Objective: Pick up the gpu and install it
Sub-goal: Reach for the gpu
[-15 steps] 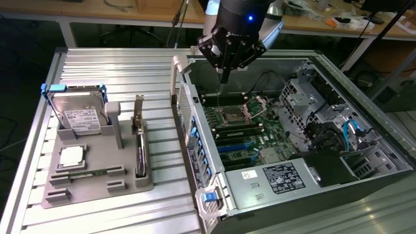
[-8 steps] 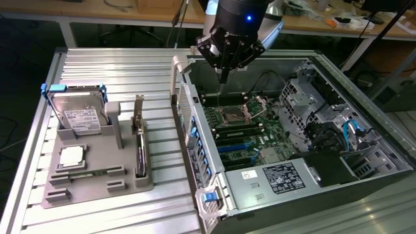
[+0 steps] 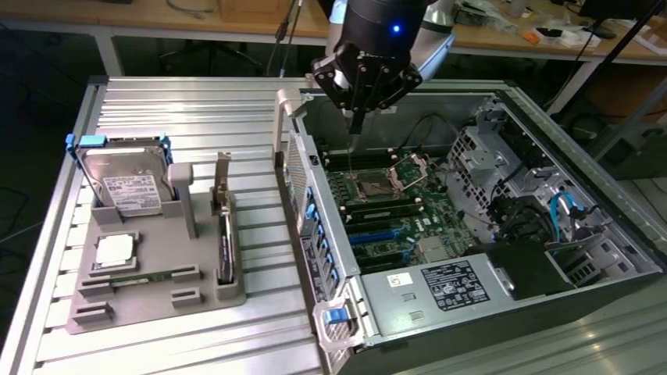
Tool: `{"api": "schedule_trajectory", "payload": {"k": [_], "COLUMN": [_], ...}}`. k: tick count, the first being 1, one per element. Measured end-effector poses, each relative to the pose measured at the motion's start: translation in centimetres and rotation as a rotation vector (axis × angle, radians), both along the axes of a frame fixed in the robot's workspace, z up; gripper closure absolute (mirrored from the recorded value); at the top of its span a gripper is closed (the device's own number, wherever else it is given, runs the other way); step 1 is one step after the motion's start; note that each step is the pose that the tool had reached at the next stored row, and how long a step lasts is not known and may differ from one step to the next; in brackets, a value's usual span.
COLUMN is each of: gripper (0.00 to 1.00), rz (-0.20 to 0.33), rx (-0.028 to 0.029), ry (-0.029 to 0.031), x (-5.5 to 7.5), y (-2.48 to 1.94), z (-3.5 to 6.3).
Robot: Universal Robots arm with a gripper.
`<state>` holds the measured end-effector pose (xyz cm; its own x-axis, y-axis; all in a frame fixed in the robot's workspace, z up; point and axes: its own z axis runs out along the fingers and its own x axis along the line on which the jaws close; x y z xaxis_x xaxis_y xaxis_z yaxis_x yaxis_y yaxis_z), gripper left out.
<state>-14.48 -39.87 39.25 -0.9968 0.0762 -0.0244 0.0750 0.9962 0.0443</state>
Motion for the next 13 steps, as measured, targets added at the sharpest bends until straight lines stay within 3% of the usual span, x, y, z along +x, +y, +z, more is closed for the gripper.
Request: {"api": "schedule_trajectory", "payload": {"k": [13], "gripper": [0.89], "rz": [0.0], "rx": [0.0001], "ry": [0.0], "x": [-0.42], "y": [0.0], "z": [-0.01]}}
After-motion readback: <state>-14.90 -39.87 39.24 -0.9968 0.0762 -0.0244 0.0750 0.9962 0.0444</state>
